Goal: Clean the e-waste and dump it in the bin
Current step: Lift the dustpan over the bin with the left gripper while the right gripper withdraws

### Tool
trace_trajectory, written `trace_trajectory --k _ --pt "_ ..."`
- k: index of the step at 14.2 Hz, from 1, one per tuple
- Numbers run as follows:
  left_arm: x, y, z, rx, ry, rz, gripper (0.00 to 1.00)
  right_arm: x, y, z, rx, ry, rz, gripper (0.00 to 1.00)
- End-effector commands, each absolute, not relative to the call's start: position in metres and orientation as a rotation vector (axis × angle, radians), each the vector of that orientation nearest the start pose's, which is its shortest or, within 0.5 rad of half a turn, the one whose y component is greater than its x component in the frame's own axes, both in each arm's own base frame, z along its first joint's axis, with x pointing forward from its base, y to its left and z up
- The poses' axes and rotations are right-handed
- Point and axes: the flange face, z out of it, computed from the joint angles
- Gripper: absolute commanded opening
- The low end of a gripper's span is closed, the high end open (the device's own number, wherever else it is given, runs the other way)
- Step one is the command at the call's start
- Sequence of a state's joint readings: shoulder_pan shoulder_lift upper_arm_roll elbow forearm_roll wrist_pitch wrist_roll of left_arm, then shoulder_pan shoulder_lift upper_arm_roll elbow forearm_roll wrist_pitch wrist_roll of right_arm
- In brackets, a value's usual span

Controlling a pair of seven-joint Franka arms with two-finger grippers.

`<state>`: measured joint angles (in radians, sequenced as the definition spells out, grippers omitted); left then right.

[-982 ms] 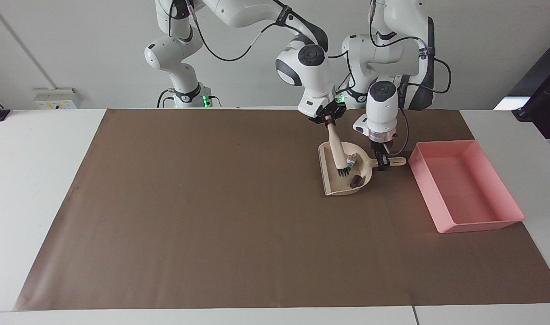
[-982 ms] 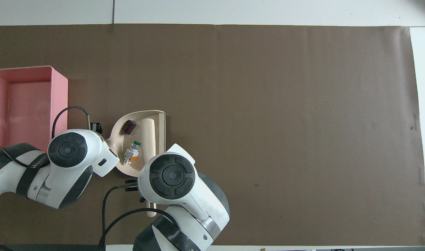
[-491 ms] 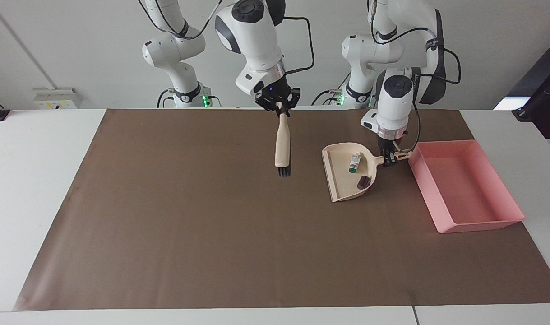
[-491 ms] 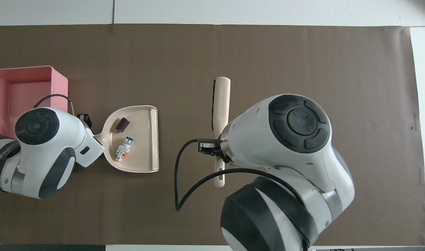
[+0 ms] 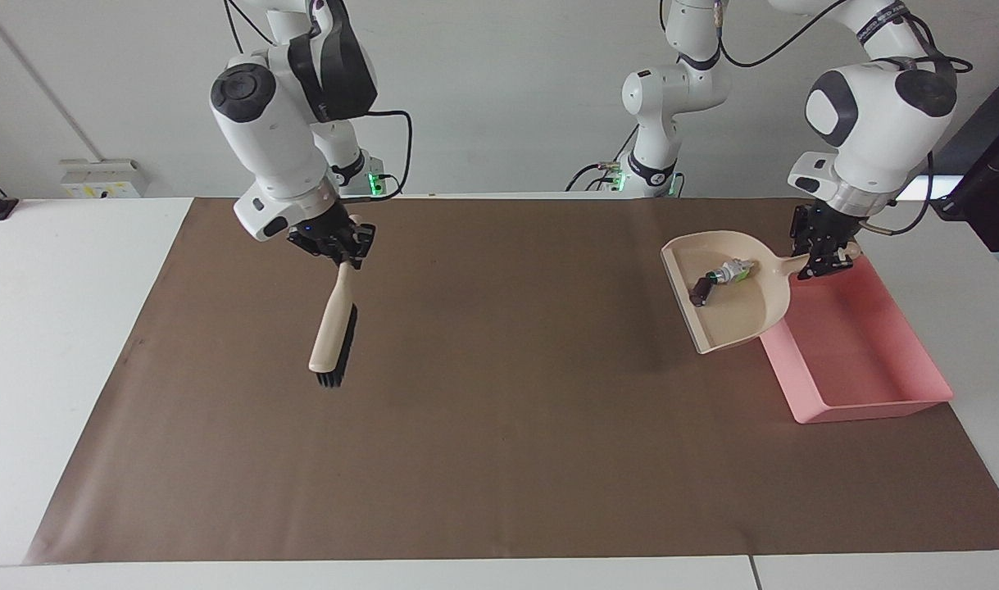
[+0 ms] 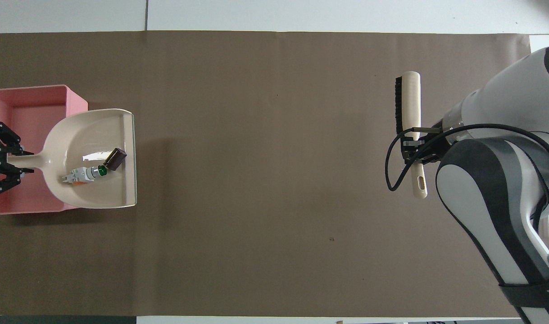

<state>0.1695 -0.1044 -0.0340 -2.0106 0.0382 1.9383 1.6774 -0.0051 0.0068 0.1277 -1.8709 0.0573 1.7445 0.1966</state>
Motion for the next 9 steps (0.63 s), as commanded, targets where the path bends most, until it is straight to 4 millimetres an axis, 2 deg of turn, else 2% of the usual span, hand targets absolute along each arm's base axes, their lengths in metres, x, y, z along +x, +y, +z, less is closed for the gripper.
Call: trace_trajectory --k 1,2,4,9 --pt "0.532 0.127 0.517 -2.247 2.174 -0.068 0.00 0.536 0.018 0.462 -3.146 0.030 0.196 0.00" --pt "0.530 0.150 0.520 -2.263 2.153 -0.095 0.00 0.536 -0.001 0.446 -3.159 0.020 0.172 0.00" --pt "0.524 0.196 0.525 -2.299 2.117 -0.161 0.00 0.532 -0.022 0.425 -3.194 0.024 0.151 0.00" --pt "0.498 0.279 0.547 -2.335 2.059 -0.260 0.00 0.527 -0.023 0.394 -3.214 0.001 0.110 0.00"
